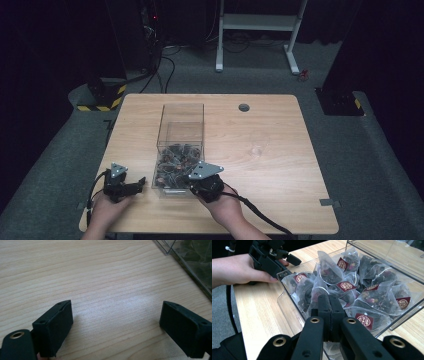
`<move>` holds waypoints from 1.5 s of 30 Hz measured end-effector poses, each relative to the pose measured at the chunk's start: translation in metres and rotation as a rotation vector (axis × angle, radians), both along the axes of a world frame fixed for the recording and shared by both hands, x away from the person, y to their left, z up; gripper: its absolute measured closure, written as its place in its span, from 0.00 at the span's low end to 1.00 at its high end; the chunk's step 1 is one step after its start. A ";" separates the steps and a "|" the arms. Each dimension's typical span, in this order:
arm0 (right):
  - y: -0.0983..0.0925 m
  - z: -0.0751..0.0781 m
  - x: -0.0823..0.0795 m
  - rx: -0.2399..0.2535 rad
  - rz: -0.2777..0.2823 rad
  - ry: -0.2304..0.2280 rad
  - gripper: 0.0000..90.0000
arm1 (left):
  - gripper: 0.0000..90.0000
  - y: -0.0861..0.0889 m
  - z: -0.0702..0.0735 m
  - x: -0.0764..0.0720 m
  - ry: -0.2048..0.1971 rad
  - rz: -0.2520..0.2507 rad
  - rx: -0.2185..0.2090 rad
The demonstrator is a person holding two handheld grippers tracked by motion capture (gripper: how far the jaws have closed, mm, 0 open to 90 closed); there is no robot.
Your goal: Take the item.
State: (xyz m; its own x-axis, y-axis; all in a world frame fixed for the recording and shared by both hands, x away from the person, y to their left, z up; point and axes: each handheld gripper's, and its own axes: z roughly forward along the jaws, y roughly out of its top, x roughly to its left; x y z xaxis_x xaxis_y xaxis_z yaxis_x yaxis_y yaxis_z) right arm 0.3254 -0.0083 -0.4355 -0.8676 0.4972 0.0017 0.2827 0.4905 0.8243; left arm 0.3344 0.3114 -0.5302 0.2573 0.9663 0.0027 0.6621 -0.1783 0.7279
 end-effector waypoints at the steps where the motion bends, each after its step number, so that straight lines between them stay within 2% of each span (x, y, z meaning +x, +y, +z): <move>1: 0.000 0.000 0.000 0.003 0.000 -0.001 1.00 | 0.13 0.000 0.000 0.000 0.000 0.000 0.000; 11: -0.003 0.006 0.000 0.033 -0.004 -0.014 1.00 | 0.13 0.000 0.000 0.000 0.000 0.000 0.000; 31: -0.009 0.023 -0.002 0.093 -0.014 -0.083 1.00 | 0.13 0.000 0.000 0.000 0.000 0.000 0.000; 45: -0.016 0.032 -0.002 0.129 -0.033 -0.114 1.00 | 0.13 0.000 0.000 0.000 -0.002 0.002 -0.003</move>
